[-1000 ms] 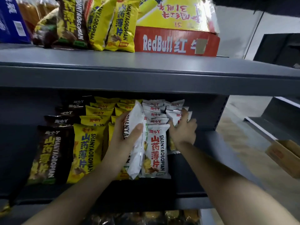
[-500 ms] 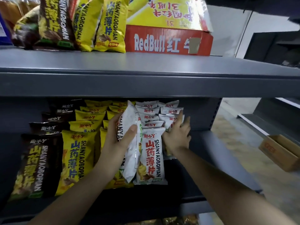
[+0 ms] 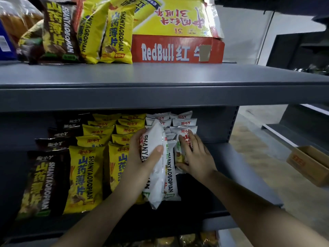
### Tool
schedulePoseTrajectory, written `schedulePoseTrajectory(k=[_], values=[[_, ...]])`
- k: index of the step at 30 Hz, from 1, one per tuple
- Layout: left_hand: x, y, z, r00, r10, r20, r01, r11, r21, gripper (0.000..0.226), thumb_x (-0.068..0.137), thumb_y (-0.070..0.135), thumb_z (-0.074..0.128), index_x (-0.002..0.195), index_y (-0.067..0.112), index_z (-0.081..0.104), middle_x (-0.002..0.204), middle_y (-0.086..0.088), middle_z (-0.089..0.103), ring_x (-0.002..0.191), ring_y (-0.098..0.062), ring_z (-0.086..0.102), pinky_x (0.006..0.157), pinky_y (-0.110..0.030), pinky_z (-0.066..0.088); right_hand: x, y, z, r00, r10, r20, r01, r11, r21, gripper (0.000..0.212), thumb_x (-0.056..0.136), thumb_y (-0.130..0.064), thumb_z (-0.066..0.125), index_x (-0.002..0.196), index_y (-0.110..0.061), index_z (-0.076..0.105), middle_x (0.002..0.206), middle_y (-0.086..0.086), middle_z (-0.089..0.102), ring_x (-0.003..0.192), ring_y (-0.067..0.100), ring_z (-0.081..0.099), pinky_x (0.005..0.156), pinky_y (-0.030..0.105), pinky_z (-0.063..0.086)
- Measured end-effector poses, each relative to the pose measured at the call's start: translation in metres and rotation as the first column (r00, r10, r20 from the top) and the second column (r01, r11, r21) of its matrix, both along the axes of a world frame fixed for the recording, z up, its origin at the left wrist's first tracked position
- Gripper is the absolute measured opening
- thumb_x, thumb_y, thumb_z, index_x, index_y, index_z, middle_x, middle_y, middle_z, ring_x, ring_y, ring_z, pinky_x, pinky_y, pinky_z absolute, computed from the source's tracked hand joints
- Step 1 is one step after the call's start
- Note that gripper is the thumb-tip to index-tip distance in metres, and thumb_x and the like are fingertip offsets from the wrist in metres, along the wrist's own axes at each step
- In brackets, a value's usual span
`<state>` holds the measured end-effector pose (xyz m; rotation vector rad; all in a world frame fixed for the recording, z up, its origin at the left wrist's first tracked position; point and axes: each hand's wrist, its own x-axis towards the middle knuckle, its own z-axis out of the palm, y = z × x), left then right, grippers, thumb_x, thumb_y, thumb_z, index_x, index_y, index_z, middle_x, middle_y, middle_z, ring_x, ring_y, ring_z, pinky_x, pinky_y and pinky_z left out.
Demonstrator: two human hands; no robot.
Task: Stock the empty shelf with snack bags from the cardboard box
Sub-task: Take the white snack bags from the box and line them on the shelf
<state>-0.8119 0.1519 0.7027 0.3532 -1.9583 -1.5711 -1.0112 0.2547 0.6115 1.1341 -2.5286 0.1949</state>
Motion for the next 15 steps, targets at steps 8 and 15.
schedulePoseTrajectory(k=[8, 15], values=[[-0.029, 0.049, 0.000, 0.989, -0.105, 0.103, 0.122, 0.977, -0.177, 0.082, 0.085, 0.022, 0.068, 0.143, 0.033, 0.011, 0.138, 0.020, 0.030, 0.122, 0.012, 0.034, 0.104, -0.012, 0.029, 0.013, 0.034, 0.014, 0.935, 0.115, 0.336, 0.065, 0.875, -0.481, 0.042, 0.093, -0.035, 0.047, 0.130, -0.015, 0.050, 0.135, 0.013, 0.044, 0.125, 0.031, 0.043, 0.098, 0.048, 0.045], [-0.094, 0.082, -0.015, 0.956, 0.120, 0.267, -0.029, 0.946, -0.322, 0.089, 0.083, 0.032, 0.068, 0.145, 0.021, 0.004, 0.143, -0.007, 0.039, 0.131, -0.023, 0.038, 0.096, -0.026, 0.034, 0.020, 0.095, 0.013, 0.892, 0.170, 0.419, 0.058, 0.876, -0.478, 0.027, 0.096, -0.004, 0.043, 0.091, -0.028, 0.052, 0.087, -0.003, 0.053, 0.077, -0.001, 0.054, 0.068, 0.018, 0.039]])
